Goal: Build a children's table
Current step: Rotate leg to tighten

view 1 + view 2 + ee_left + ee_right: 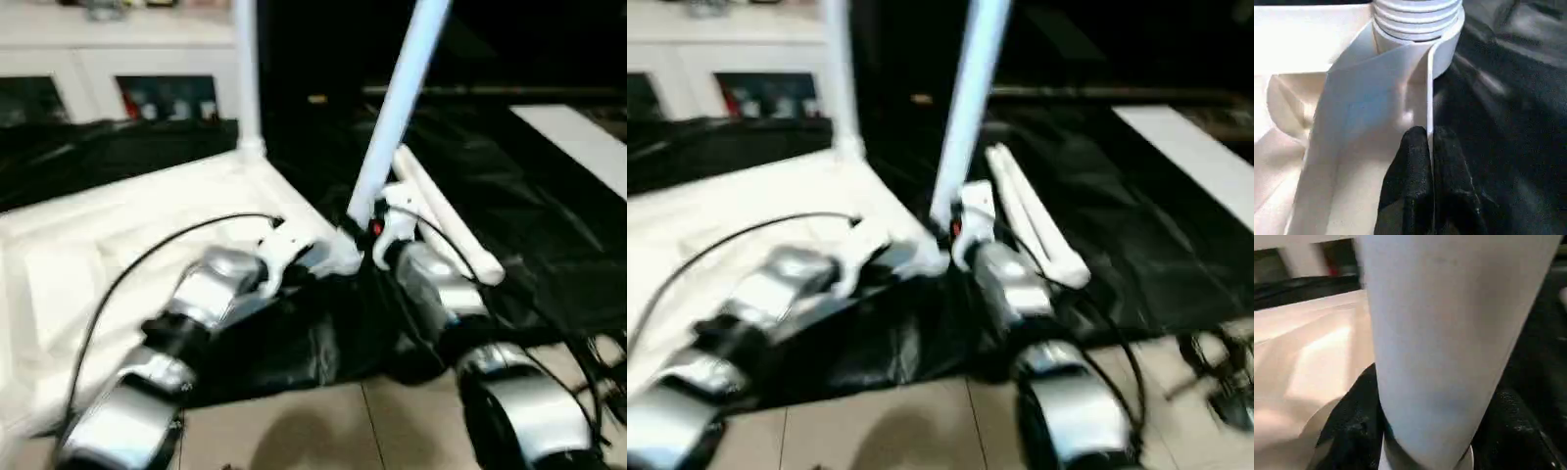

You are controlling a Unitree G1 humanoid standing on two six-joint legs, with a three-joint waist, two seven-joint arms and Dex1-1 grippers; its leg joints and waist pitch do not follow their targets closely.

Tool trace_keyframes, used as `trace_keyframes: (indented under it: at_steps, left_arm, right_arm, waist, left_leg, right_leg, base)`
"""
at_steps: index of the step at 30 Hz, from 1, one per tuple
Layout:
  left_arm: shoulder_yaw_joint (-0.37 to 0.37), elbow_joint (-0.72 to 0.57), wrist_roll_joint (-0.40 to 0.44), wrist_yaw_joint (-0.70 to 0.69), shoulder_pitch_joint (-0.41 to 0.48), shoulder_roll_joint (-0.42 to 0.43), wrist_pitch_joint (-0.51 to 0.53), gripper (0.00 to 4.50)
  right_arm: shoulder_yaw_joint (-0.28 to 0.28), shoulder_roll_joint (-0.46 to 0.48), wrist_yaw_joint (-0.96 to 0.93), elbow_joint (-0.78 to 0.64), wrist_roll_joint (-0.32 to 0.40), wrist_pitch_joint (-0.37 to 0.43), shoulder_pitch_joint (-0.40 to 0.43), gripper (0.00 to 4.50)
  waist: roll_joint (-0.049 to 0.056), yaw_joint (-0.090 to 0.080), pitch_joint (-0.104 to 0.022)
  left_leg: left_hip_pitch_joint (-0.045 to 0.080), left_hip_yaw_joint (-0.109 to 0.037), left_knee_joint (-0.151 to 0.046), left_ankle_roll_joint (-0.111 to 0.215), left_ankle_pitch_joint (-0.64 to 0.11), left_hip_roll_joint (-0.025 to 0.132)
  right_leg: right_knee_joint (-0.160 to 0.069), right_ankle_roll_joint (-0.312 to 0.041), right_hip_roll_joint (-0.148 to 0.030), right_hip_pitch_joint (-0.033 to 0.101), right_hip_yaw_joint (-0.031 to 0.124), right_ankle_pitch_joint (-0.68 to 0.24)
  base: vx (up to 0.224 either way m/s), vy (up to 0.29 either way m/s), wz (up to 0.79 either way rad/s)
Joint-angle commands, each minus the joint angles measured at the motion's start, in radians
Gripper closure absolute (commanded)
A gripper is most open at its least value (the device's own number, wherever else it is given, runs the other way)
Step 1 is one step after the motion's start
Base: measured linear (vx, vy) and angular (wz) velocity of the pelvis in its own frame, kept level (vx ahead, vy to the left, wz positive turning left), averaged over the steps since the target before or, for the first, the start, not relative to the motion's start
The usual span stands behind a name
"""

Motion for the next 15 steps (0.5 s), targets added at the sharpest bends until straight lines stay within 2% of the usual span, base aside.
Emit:
trace_keyframes:
  at_steps: [1,2,3,4,5,6,7,8,9,10,11,12,13,14,15]
  left_arm:
    - [0.048,-0.022,-0.005,0.07,-0.029,-0.015,0.008,4.5]
    - [0.044,-0.038,-0.001,0.101,-0.033,-0.057,0.028,4.5]
    - [0.038,-0.035,0.004,0.123,-0.037,-0.073,0.031,4.5]
    - [0.037,-0.033,0.005,0.127,-0.038,-0.074,0.029,4.5]
    - [0.037,-0.032,0.005,0.128,-0.038,-0.075,0.029,4.5]
    - [0.037,-0.022,0.009,0.141,-0.04,-0.074,0.024,4.5]
    - [0.037,-0.02,0.01,0.144,-0.041,-0.073,0.022,4.5]
    - [0.039,-0.012,0.011,0.15,-0.043,-0.068,0.018,4.5]
    - [0.042,0.0,0.012,0.155,-0.046,-0.059,0.014,4.5]
    - [0.044,0.002,0.013,0.157,-0.046,-0.057,0.014,4.5]
    - [0.045,0.0,0.015,0.157,-0.045,-0.051,0.015,4.5]
    - [0.045,-0.005,0.017,0.155,-0.043,-0.046,0.017,4.5]
    - [0.046,-0.01,0.019,0.155,-0.041,-0.042,0.02,4.5]
    - [0.047,-0.014,0.021,0.153,-0.039,-0.038,0.021,4.5]
    - [0.045,-0.014,0.023,0.15,-0.037,-0.036,0.02,4.5]
  right_arm:
    - [-0.006,-0.01,-0.084,0.135,-0.026,0.091,0.064,2.59]
    - [0.008,0.007,-0.115,0.151,-0.046,0.081,0.042,2.59]
    - [0.013,0.019,-0.128,0.161,-0.059,0.076,0.03,2.6]
    - [0.015,0.022,-0.128,0.162,-0.062,0.074,0.028,2.6]
    - [0.016,0.023,-0.128,0.162,-0.064,0.074,0.027,2.6]
    - [0.021,0.028,-0.128,0.167,-0.076,0.069,0.022,2.6]
    - [0.022,0.029,-0.128,0.168,-0.078,0.067,0.021,2.6]
    - [0.021,0.031,-0.129,0.173,-0.081,0.065,0.018,2.6]
    - [0.016,0.034,-0.131,0.181,-0.083,0.062,0.015,2.6]
    - [0.014,0.035,-0.134,0.185,-0.082,0.06,0.014,2.6]
    - [0.015,0.035,-0.135,0.187,-0.083,0.058,0.013,2.6]
    - [0.016,0.035,-0.133,0.187,-0.084,0.056,0.014,2.6]
    - [0.015,0.036,-0.132,0.191,-0.086,0.055,0.013,2.6]
    - [0.013,0.037,-0.128,0.196,-0.089,0.052,0.012,2.6]
    - [0.013,0.037,-0.122,0.196,-0.09,0.051,0.012,2.6]
  waist:
    - [-0.001,-0.01,-0.029]
    - [-0.007,-0.016,-0.028]
    - [0.009,-0.015,-0.028]
    - [0.024,0.001,-0.03]
    - [0.021,0.014,-0.024]
    - [-0.004,0.033,-0.021]
    - [-0.047,0.017,-0.026]
    - [-0.068,0.033,-0.017]
    - [-0.054,0.037,-0.024]
    - [-0.037,0.043,-0.04]
    - [-0.029,0.043,-0.051]
    - [-0.02,0.041,-0.049]
    - [-0.02,0.042,-0.047]
    - [-0.027,0.038,-0.037]
    - [-0.03,0.039,-0.037]
  left_leg:
    - [0.057,-0.013,-0.072,-0.033,-0.717,0.017]
    - [0.053,-0.015,-0.069,-0.023,-0.705,0.015]
    - [0.035,-0.023,-0.09,-0.023,-0.739,0.031]
    - [-0.02,-0.03,-0.155,-0.033,-0.828,0.07]
    - [-0.037,-0.022,-0.187,-0.037,-0.874,0.082]
    - [0.004,0.019,-0.191,-0.039,-0.88,0.062]
    - [0.051,0.016,-0.112,-0.03,-0.797,0.023]
    - [0.121,0.035,0.051,-0.006,-0.497,-0.038]
    - [0.02,0.002,0.016,0.025,-0.286,-0.02]
    - [-0.037,-0.017,-0.062,-0.002,-0.253,0.009]
    - [-0.027,-0.025,-0.072,-0.021,-0.272,0.021]
    - [-0.009,-0.022,-0.079,-0.033,-0.329,0.025]
    - [0.003,-0.019,-0.081,-0.038,-0.361,0.025]
    - [0.012,-0.012,-0.084,-0.035,-0.432,0.022]
    - [0.019,-0.008,-0.082,-0.027,-0.47,0.019]
  right_leg:
    - [-0.124,-0.058,-0.058,-0.019,0.0,-0.651]
    - [-0.134,-0.025,-0.059,-0.007,-0.019,-0.688]
    - [-0.112,-0.013,-0.055,0.021,-0.026,-0.64]
    - [0.012,-0.045,-0.043,0.078,0.011,-0.454]
    - [0.06,-0.063,-0.034,0.085,0.028,-0.362]
    - [0.052,-0.089,-0.022,0.031,0.05,-0.351]
    - [-0.039,-0.053,-0.039,-0.022,0.06,-0.571]
    - [-0.164,0.011,-0.102,-0.117,0.054,-0.987]
    - [-0.132,0.029,-0.153,0.003,0.068,-1.006]
    - [-0.079,0.024,-0.106,0.049,0.048,-0.79]
    - [-0.065,0.007,-0.089,0.04,0.045,-0.654]
    - [-0.054,-0.046,-0.072,0.02,0.048,-0.467]
    - [-0.051,-0.074,-0.069,0.011,0.051,-0.425]
    - [-0.056,-0.106,-0.064,0.002,0.054,-0.434]
    - [-0.061,-0.109,-0.068,0.0,0.056,-0.487]
  base:
    - [0.0,0.0,0.0]
    - [0.0,0.0,0.0]
    - [0.0,0.0,0.0]
    - [0.0,0.0,0.0]
    - [0.0,0.0,0.0]
    - [-0.029,-0.054,0.13]
    - [0.07,-0.102,0.23]
    - [0.07,-0.102,0.23]
    - [0.121,-0.041,-0.22]
    - [0.103,0.039,-0.48]
    - [0.103,0.039,-0.48]
    - [0.0,0.0,0.0]
    - [0.0,0.0,0.0]
    - [0.0,0.0,0.0]
    - [0.0,0.0,0.0]
